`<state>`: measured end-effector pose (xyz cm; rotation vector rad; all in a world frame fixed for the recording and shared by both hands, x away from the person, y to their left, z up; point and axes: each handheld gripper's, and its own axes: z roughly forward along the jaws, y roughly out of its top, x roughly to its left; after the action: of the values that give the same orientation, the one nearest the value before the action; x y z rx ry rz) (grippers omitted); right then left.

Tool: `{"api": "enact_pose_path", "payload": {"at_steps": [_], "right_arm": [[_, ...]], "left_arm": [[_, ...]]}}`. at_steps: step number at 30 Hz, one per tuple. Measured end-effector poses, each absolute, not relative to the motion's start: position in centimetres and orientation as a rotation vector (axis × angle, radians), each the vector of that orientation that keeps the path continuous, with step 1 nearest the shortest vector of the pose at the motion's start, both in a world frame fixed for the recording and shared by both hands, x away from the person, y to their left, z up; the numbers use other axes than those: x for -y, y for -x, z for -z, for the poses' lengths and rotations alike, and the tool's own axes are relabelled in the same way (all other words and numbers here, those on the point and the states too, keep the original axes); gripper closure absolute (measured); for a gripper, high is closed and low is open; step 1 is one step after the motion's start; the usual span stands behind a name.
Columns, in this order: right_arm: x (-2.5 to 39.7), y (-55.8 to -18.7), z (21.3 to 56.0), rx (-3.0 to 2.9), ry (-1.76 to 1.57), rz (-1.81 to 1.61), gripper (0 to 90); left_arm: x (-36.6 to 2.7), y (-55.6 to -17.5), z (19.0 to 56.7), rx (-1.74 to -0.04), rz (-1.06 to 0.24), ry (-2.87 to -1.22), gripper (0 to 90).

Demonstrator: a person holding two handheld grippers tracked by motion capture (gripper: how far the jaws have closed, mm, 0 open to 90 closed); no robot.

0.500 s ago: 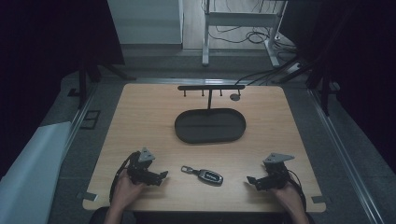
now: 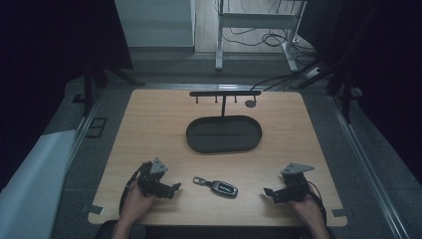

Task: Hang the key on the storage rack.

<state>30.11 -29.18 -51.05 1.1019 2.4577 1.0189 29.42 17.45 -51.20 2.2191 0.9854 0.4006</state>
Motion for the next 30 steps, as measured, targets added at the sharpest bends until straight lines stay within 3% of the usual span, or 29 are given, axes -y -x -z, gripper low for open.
{"api": "enact_pose_path", "payload": {"at_steps": [30], "right_arm": [[26.7, -29.8, 49.6, -2.612, -0.994, -0.934, 0.0]], "left_arm": [[-17.2, -29.2, 51.2, -0.978, -0.440, -2.251, 0.0]]}}
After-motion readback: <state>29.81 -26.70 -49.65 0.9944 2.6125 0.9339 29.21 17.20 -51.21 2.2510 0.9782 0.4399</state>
